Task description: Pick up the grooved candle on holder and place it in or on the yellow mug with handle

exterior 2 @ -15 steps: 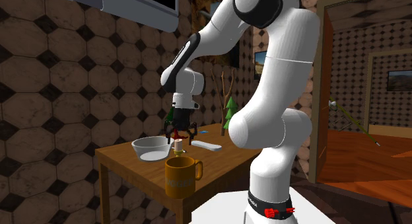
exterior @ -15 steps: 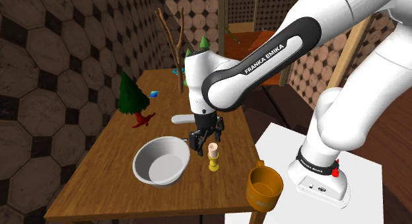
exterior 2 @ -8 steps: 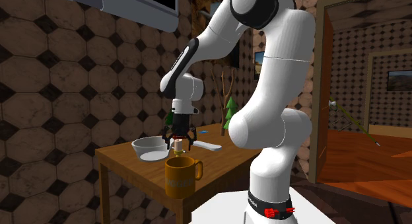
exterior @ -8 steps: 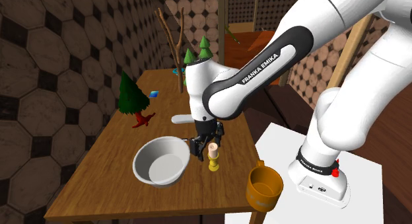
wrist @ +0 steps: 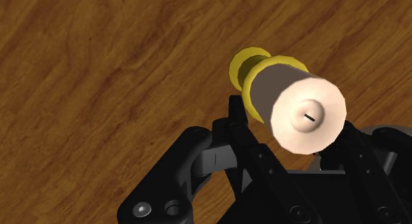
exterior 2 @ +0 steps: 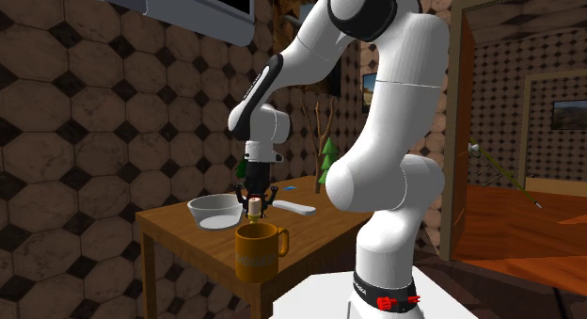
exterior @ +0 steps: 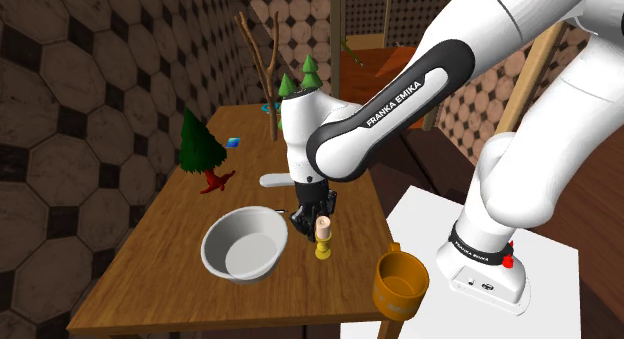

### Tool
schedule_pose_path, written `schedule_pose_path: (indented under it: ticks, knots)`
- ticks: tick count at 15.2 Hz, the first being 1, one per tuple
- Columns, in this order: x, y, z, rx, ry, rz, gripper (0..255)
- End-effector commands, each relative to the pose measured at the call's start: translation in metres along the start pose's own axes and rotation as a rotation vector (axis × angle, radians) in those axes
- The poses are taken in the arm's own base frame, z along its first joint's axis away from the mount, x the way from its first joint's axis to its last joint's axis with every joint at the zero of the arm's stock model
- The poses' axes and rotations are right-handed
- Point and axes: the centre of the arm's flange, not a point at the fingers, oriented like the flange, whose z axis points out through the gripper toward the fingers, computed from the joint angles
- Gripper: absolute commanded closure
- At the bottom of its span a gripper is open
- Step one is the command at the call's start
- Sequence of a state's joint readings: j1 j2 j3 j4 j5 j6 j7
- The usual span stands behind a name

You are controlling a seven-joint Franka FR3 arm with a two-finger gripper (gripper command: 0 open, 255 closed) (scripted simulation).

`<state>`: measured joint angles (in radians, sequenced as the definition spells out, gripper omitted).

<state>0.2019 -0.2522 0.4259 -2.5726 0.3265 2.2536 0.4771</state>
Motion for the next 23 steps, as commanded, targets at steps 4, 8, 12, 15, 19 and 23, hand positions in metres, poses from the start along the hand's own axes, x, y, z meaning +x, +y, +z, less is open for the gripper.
schedule_pose_path:
  ticks: [4, 8, 12, 15, 19, 23]
  knots:
    - [0.000, 0.000, 0.001, -0.001, -0.001, 0.000, 255]
    - [-0.002, -0.001, -0.010, -0.001, -0.001, 0.000, 255]
    - [-0.003, -0.001, -0.021, -0.001, -0.001, 0.000, 255]
    - [-0.026, -0.007, -0.041, -0.023, 0.042, -0.028, 0]
    - [-0.051, -0.012, -0.057, -0.048, 0.087, -0.058, 0]
    - [-0.049, -0.011, -0.036, -0.048, 0.087, -0.058, 0]
